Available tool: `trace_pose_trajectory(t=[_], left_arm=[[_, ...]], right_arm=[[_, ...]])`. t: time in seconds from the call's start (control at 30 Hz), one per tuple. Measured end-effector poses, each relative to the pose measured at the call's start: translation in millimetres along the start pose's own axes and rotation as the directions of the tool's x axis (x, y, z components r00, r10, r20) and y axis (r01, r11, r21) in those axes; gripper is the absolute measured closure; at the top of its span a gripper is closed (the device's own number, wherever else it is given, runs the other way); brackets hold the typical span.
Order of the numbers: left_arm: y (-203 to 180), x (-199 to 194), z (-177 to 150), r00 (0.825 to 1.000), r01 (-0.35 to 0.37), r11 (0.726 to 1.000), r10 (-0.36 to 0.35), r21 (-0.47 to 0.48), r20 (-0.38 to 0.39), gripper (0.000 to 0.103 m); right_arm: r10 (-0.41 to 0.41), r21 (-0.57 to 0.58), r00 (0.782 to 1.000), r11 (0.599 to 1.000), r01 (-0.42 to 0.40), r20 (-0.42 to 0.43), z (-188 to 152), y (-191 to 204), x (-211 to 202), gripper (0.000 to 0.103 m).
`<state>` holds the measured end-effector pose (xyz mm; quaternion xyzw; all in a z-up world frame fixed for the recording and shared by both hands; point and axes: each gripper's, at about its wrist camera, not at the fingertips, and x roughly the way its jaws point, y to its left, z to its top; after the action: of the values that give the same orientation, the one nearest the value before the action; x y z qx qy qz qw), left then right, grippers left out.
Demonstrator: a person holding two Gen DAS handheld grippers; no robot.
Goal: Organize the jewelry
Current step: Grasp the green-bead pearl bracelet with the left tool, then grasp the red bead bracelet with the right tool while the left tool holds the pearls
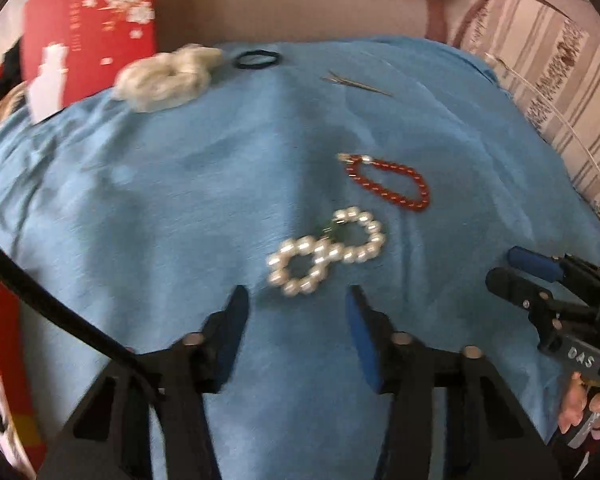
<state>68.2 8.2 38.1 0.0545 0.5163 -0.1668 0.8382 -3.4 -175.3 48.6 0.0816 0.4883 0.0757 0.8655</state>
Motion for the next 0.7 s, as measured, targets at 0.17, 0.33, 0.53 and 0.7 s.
trace_pose_trajectory(t=[0.17,0.33,0.53,0.7], left_arm=[[-8.1,7.0,7.4,1.000,-0.004,1.000,0.004,-0.011,0.002,0.089],[13.3,-18.7,-3.6,0.997,0.073,0.991,-0.070,-0.113,0.028,0.094],[50.2,-53.2,-53.3,0.999,0.052,0.983,-0.050,-0.178,0.017,0.094],[64.9,-62.2,-82.3,0.998,0.057,0.982,-0.056,-0.182,0.010,0.094]], right_arm=[[-0.008,0.010,1.000,1.000,0.008,-0.001,-2.4,-4.5,-1.3,0.047],[-0.015,0.000,1.000,1.000,0.015,-0.001,-4.6,-5.4,-2.7,0.047],[-0.014,-0.006,1.000,1.000,0.014,-0.001,-4.7,-4.4,-2.2,0.047],[-0.002,-0.060,1.000,0.998,0.002,0.012,7.1,15.7,-0.3,0.047]])
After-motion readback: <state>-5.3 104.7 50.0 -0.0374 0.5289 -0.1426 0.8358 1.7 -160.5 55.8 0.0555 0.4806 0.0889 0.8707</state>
